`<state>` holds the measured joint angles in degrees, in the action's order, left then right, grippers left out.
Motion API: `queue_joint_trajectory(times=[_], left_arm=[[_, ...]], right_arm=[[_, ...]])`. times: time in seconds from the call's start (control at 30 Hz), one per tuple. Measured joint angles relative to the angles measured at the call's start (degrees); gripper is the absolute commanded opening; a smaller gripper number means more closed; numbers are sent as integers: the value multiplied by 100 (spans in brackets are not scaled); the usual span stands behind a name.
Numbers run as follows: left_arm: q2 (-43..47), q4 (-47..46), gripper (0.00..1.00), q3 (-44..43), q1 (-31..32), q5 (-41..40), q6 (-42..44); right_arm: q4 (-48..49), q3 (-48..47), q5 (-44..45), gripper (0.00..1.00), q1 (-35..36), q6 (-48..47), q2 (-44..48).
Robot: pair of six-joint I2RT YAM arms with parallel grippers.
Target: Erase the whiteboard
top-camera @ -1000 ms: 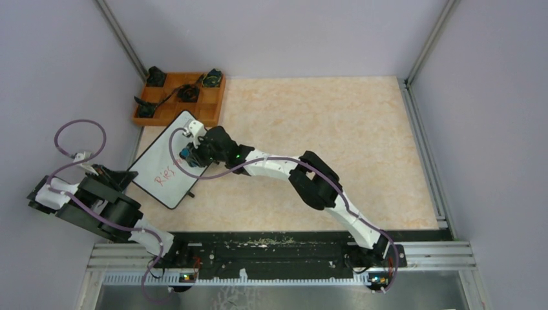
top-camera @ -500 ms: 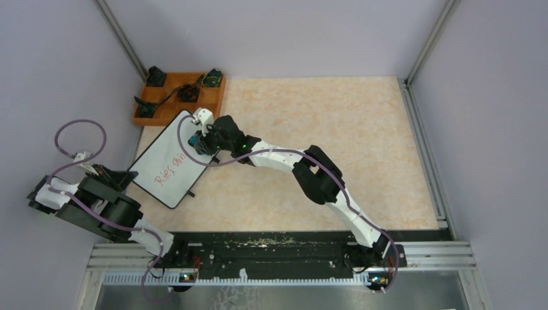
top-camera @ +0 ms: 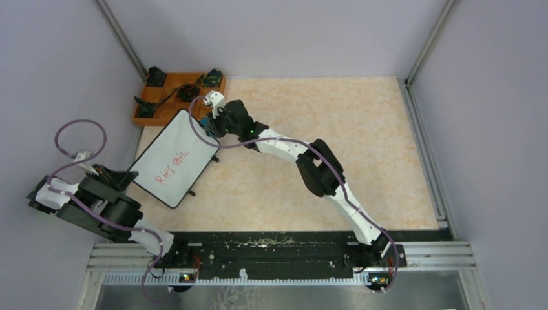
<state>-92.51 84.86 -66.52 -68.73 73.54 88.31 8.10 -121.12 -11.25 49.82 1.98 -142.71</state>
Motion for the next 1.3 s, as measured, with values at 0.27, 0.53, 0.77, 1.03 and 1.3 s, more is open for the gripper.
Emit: queue_joint_trajectory(times=[0.27, 0.53, 0.77, 1.03, 1.3], left_arm=[[7, 26, 0, 0, 0, 4, -2], [11, 33, 0, 2, 0, 4, 0], [26, 31, 0, 24, 0, 15, 2], [28, 31, 0, 26, 0, 13, 2], [72, 31, 0, 66, 11, 11, 2]], right_arm=[[514, 682, 74, 0, 105, 11, 111], [645, 1088, 227, 0, 431, -24, 282], [632, 1088, 295, 0, 667, -96, 308], [614, 1088, 413, 0, 739, -166, 317], [579, 1075, 271, 0, 551, -131, 317]])
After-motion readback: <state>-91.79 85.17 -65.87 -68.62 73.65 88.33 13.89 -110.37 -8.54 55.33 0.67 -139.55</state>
